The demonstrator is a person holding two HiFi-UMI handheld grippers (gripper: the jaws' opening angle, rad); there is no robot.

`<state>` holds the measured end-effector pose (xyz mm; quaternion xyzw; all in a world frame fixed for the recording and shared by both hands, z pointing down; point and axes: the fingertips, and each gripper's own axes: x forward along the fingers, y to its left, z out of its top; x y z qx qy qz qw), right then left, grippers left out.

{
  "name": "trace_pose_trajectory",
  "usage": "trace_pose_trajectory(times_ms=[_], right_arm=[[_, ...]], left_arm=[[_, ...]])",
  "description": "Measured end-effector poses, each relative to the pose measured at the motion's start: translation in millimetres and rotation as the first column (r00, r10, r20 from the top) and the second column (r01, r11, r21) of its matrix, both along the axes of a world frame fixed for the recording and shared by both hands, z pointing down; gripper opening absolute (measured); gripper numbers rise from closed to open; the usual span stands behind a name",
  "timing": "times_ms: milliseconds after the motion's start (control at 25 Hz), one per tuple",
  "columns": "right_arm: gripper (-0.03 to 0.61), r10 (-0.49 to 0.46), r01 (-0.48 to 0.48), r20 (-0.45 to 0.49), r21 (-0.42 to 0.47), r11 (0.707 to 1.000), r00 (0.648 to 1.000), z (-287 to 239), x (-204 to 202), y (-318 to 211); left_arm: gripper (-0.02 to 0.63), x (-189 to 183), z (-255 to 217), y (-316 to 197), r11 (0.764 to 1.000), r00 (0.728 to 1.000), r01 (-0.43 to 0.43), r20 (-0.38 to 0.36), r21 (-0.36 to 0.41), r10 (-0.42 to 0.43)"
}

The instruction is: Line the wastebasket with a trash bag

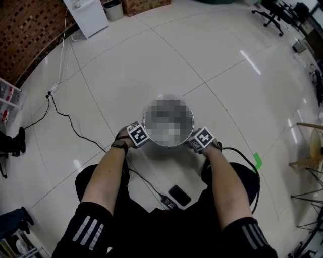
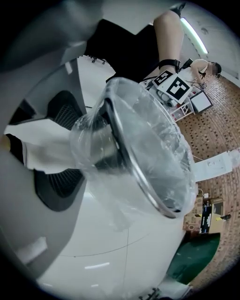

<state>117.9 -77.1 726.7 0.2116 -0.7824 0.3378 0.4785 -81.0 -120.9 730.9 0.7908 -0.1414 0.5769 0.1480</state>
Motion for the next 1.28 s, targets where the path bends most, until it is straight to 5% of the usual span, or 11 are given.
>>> trace_pose_trajectory(times_ms=[400, 640, 760, 880, 1000, 1160, 1280], right_arm=[[0.262, -0.043, 0.043, -0.013, -0.005, 0.999, 0.999, 22, -8, -1], [0.261, -0.187, 0.184, -0.079, -0.048, 0.982, 0.979, 3, 14, 12], [0.261, -0.229, 0.221, -0.107, -0.08, 0.972, 0.968, -14, 34, 15], [0.261, -0.205, 0.204, -0.09, -0.017, 0.979, 0.975, -45, 44, -9], [0.258, -0.106, 0.109, -0.038, 0.09, 0.99, 0.994, -85, 49, -51], [0.237, -0.031, 0.012, 0.07, 0.259, 0.966, 0.997, -141, 32, -110], [0.21, -0.007, -0.052, 0.205, 0.28, 0.959, 0.979, -169, 12, -137]], left_arm=[[0.284, 7, 4, -1, 0.999, 0.999, -0.033, 0.008, 0.004, 0.033], [0.284, -15, -21, 4, 0.991, 0.99, -0.131, 0.054, -0.041, 0.133], [0.284, -32, -49, -5, 0.994, 0.993, -0.101, 0.049, -0.043, 0.103], [0.282, -33, -81, -8, 0.997, 0.999, -0.037, -0.02, -0.063, 0.036], [0.282, -41, -101, -17, 0.999, 1.0, 0.008, -0.008, -0.034, -0.008], [0.275, -20, -129, -27, 1.0, 0.997, 0.017, -0.077, 0.016, -0.015], [0.265, 7, -164, -32, 0.999, 0.984, 0.047, -0.174, 0.024, -0.043]])
